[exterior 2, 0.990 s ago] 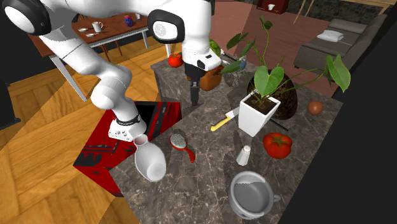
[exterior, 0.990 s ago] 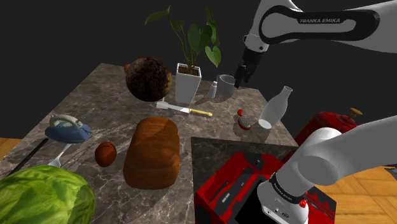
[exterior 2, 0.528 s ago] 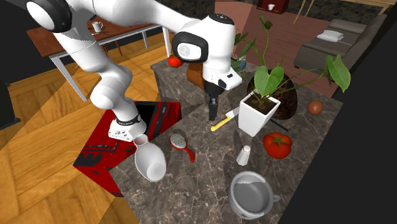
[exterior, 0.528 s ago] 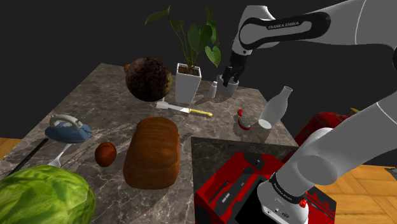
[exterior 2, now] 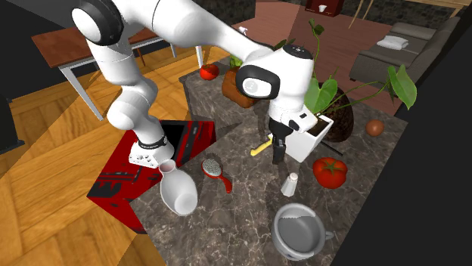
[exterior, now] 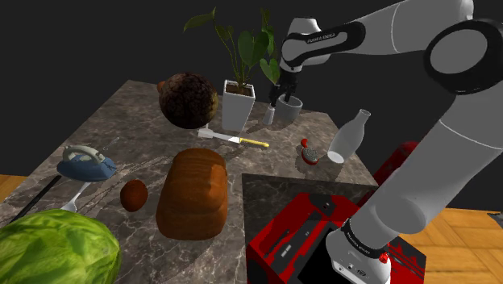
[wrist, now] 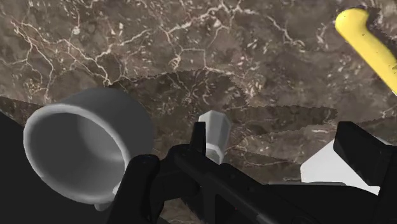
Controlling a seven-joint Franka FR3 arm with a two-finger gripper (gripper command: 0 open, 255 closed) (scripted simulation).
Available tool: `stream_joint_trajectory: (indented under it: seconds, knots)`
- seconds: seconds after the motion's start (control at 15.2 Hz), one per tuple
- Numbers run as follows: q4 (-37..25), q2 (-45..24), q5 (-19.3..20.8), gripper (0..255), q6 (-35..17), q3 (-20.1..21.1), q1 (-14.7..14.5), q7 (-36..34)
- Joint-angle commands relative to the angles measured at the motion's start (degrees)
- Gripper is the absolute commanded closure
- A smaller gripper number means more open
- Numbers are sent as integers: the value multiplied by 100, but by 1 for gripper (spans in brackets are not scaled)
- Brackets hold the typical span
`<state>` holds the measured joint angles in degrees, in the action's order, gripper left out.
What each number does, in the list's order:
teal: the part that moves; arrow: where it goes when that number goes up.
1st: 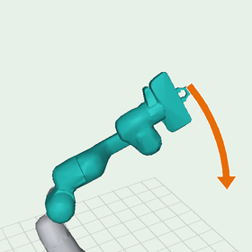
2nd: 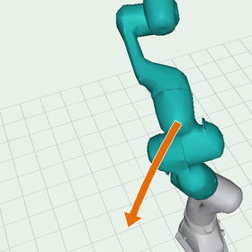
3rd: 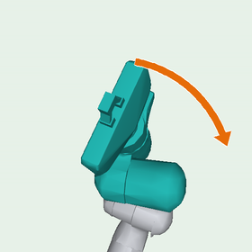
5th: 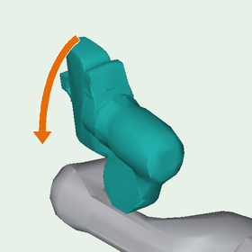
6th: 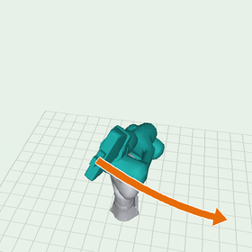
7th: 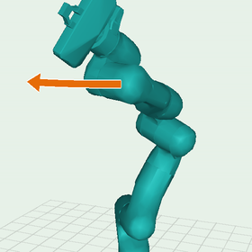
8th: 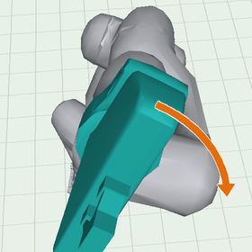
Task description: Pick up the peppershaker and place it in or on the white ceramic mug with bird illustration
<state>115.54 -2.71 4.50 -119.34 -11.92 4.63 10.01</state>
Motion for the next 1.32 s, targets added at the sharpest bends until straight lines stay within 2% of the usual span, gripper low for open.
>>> stream_joint_trajectory:
  seconds: [0.0, 0.33, 0.4, 0.86, 1.25]
  knots:
    - [-336, -444, -75, 0, -132, -45, 57, 45]
    - [-1410, -1550, -293, 0, -213, -103, 238, 138]
    - [-1461, -1598, -302, 0, -212, -102, 249, 141]
    - [-1245, -1870, -359, 0, -698, -88, 297, 177]
    - [-1245, -1870, -359, 0, -698, -88, 297, 177]
